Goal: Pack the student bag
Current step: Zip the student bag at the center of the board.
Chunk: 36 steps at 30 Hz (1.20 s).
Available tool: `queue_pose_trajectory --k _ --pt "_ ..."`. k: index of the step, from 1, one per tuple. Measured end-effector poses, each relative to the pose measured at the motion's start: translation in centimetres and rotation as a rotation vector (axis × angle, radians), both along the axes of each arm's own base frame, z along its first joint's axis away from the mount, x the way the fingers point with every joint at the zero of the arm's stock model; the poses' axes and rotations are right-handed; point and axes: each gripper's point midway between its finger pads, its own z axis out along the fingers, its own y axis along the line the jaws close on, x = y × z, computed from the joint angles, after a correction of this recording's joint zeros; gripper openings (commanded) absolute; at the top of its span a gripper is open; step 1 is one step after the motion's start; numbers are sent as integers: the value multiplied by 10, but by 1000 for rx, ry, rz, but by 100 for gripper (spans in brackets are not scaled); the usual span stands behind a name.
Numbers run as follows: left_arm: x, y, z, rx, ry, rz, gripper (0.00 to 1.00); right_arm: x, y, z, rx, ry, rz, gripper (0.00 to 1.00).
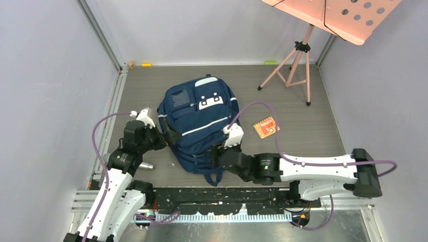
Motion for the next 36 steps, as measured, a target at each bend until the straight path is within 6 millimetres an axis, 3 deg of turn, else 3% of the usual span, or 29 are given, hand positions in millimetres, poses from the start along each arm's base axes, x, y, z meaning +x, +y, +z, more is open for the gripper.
queue_pose_trajectory --k 8,16,25,36 --pt "-3 2 -12 -128 -2 100 92 -16 65 0 -37 7 68 64" --pt "-3 -6 -34 -222 58 131 76 -20 104 -31 -113 71 86 58" --pt "2 -15 -42 -278 93 122 65 -14 111 -42 -202 83 36 53" --pt "5 -19 -50 -292 113 113 56 -8 103 -64 -305 98 -9 44"
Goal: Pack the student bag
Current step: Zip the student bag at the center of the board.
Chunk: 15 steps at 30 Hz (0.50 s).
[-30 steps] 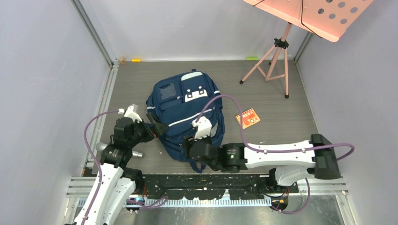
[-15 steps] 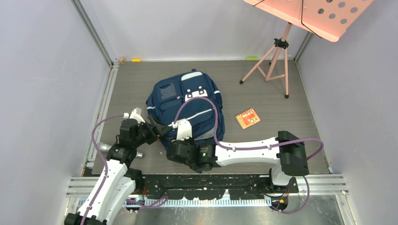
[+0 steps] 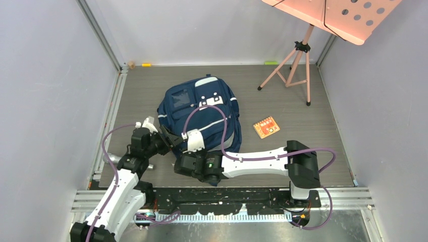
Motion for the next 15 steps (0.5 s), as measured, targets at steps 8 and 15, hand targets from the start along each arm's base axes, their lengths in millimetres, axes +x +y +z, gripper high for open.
queue_pose_trajectory --k 8,15 --pt "3 0 -5 0 6 2 24 10 -7 -3 -13 10 -29 23" --pt "6 0 -9 26 -2 -14 0 13 -9 -21 10 68 -35 1"
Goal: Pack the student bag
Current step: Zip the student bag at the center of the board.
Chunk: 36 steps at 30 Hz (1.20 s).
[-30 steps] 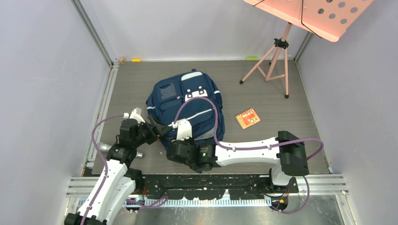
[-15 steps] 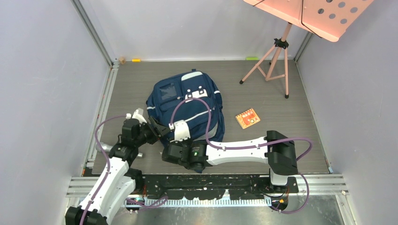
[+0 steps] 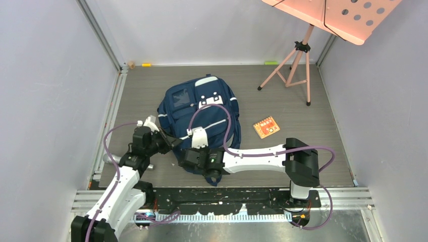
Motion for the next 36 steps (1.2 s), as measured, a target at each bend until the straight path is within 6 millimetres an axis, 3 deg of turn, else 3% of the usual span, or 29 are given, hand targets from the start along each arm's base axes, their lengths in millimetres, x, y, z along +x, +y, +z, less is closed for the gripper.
queue_pose_trajectory --k 4,21,36 --pt "3 0 0 19 -5 -12 0 2 -1 -4 31 16 -4 0" --pt "16 7 8 99 -19 -42 0 3 -35 23 95 -36 -14 0" --pt "38 12 13 170 -12 -69 0 20 -89 27 -24 -154 -136 0"
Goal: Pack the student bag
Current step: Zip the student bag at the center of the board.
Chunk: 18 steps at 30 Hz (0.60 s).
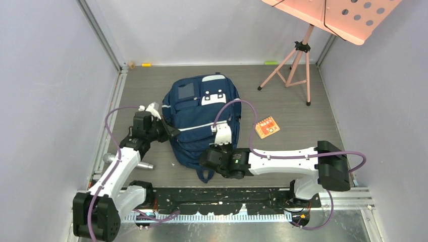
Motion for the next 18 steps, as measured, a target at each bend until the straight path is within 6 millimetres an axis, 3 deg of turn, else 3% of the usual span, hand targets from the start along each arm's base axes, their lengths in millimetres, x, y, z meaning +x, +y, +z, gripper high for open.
queue_pose_trajectory --k 3,7,10,14,18 --pt "5 0 1 12 1 -5 4 4 -7 3 -11 -22 -27 0" --pt "7 1 3 24 -6 -20 45 8 -14 5 7 -25 -31 0" --pt "8 5 5 28 -13 -5 62 10 -16 2 36 -3 -4 1" --pt "3 10 25 14 -76 22 73 10 -13 -2 87 38 51 5" --pt "-13 10 42 -21 -147 35 75 11 -10 -4 118 62 85 15"
